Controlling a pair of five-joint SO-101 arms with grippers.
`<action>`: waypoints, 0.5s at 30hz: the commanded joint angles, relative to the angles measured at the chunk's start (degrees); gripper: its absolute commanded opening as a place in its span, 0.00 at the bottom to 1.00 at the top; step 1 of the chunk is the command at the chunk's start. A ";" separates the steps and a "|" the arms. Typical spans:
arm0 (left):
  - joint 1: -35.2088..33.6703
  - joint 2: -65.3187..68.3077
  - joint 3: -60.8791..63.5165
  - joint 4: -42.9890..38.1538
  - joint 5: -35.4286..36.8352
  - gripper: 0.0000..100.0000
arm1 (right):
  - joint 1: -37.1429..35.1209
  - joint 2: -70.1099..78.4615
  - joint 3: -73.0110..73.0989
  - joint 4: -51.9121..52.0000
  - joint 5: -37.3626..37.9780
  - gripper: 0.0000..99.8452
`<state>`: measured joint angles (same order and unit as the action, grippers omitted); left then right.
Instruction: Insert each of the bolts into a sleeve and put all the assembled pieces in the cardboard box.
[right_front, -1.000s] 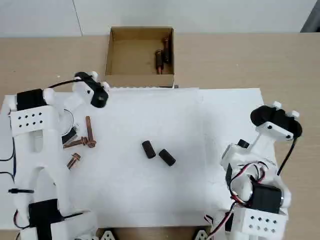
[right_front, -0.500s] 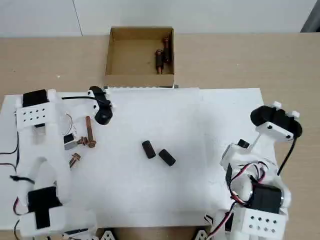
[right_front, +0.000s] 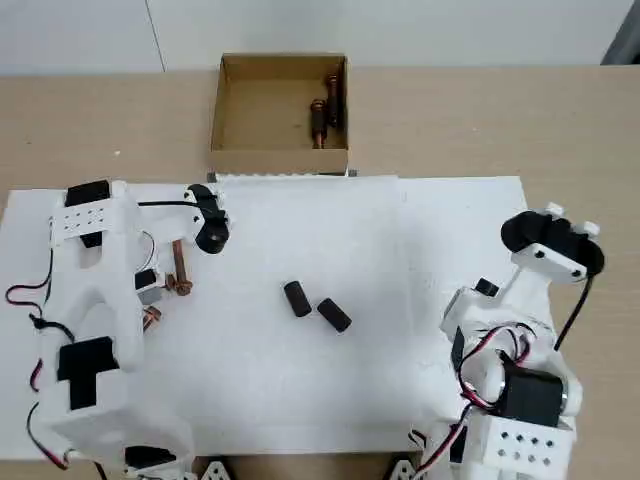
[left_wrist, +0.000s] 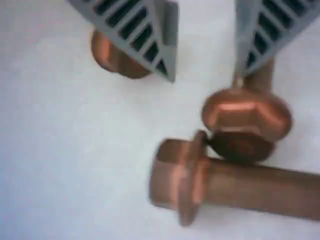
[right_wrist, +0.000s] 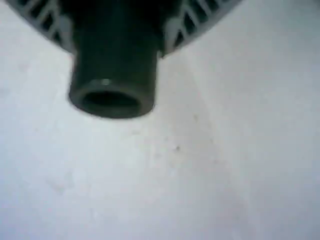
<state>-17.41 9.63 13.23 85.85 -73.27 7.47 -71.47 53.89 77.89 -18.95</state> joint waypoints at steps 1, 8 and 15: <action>-0.35 0.70 -0.57 -3.08 -1.93 0.08 | 0.48 -0.66 -0.44 -0.04 -0.35 0.00; -0.09 4.04 -0.57 -6.42 -1.93 0.08 | 0.40 -0.66 -0.44 0.04 -0.26 0.00; -0.09 4.75 -0.57 -6.24 -1.93 0.02 | 0.22 -0.66 -0.44 0.04 -0.26 0.00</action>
<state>-17.41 14.55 13.14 80.22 -73.36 7.47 -71.47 53.89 77.89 -18.95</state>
